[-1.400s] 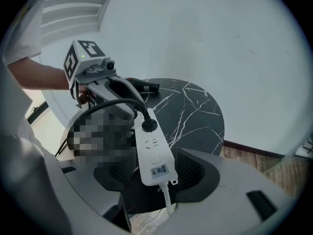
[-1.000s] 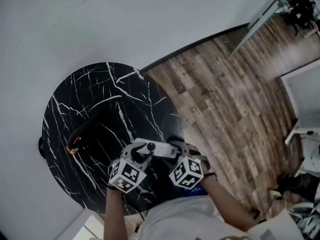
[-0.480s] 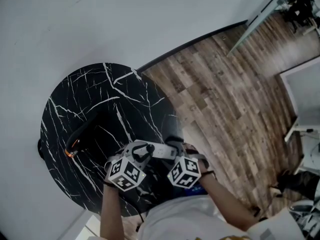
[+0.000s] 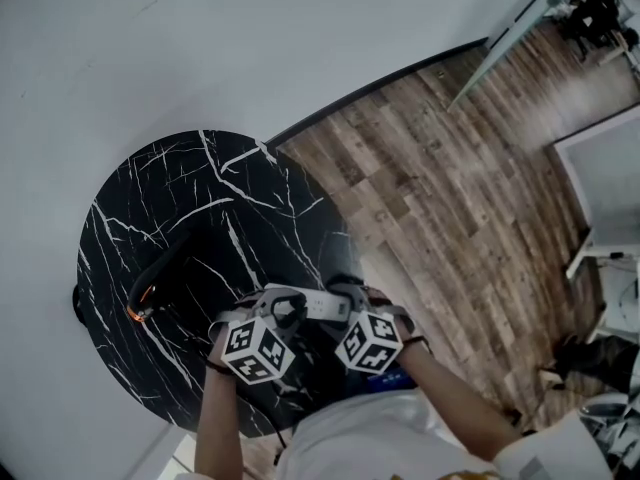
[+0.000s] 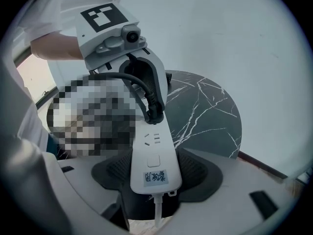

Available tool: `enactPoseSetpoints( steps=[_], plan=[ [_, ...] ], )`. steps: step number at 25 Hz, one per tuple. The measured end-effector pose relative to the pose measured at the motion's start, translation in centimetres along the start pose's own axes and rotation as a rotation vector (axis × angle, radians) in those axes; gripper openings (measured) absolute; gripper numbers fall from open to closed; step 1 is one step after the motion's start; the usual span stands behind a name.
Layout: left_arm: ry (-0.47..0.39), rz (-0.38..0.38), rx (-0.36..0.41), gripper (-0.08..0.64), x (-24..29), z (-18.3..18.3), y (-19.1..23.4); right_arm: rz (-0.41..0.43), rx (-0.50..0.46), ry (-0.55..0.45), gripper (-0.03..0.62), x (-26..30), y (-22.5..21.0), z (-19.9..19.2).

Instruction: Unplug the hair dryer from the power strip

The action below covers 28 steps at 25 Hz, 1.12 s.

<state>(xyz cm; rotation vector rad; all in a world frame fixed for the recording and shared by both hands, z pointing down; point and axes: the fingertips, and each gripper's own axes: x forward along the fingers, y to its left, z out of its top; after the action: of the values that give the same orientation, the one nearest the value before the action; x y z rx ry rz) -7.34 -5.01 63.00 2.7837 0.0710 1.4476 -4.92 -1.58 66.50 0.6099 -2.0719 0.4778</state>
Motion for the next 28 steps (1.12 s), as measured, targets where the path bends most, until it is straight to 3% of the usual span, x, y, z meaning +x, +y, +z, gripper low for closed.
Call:
enactPoseSetpoints(
  steps=[9, 18, 22, 28],
  plan=[
    [-0.032, -0.034, 0.0, 0.069, 0.01, 0.07, 0.25, -0.015, -0.027, -0.036, 0.264, 0.64, -0.1, -0.22],
    [-0.102, -0.041, 0.073, 0.069, 0.01, 0.17, 0.19, 0.002, -0.058, -0.001, 0.264, 0.64, -0.17, -0.22],
    [-0.053, -0.077, 0.093, 0.058, -0.14, -0.11, -0.06, 0.046, -0.12, 0.064, 0.268, 0.67, -0.24, -0.35],
    [0.016, -0.142, 0.15, 0.057, 0.01, -0.38, -0.3, 0.049, -0.124, 0.05, 0.268, 0.77, -0.2, -0.37]
  ],
)
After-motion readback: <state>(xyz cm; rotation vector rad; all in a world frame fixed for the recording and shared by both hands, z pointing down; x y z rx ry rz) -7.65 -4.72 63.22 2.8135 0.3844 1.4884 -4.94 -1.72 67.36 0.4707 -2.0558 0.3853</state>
